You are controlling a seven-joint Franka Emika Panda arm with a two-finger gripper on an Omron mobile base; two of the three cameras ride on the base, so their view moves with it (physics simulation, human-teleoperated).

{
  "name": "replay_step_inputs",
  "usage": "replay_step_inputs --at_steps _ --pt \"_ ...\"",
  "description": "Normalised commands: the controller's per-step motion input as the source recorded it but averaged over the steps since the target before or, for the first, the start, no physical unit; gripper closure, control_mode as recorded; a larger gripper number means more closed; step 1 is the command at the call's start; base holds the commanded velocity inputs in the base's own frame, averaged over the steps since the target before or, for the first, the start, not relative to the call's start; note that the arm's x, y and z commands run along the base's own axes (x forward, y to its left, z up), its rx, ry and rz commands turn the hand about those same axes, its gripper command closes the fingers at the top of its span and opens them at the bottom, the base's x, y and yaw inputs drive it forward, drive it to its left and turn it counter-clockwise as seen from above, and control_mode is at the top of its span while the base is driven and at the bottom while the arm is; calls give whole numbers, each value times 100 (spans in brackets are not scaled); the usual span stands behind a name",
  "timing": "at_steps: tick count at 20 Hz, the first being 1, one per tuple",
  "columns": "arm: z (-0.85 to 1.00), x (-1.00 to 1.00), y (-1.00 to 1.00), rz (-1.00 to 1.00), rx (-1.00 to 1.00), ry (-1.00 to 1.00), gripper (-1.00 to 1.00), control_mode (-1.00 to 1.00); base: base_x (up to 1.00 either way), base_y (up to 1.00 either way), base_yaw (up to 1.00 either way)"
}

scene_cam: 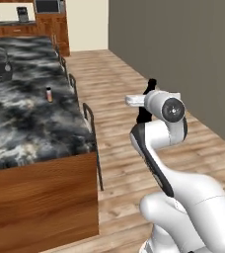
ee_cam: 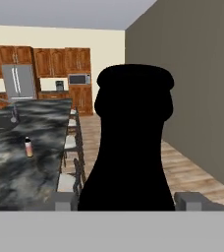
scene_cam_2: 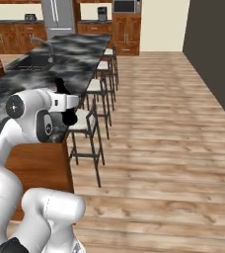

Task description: Place the large bottle from the dining counter next to the other large bottle outside the sink, and place the small bottle from the dining counter next to the other small bottle inside the sink.

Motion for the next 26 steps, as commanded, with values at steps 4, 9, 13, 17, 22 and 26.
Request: replay_step_inputs --at_steps 4,9,13,17,22,26 --pt "0 0 0 0 0 0 100 100 -21 100 0" --pt "0 0 0 0 0 0 100 100 -30 100 1" --pt "0 0 0 0 0 0 100 100 -19 100 -1" --pt "0 0 0 0 0 0 100 100 0 74 -23" --pt "0 0 0 0 0 0 100 100 0 6 -49" --pt "0 0 0 0 0 0 100 100 0 0 -50"
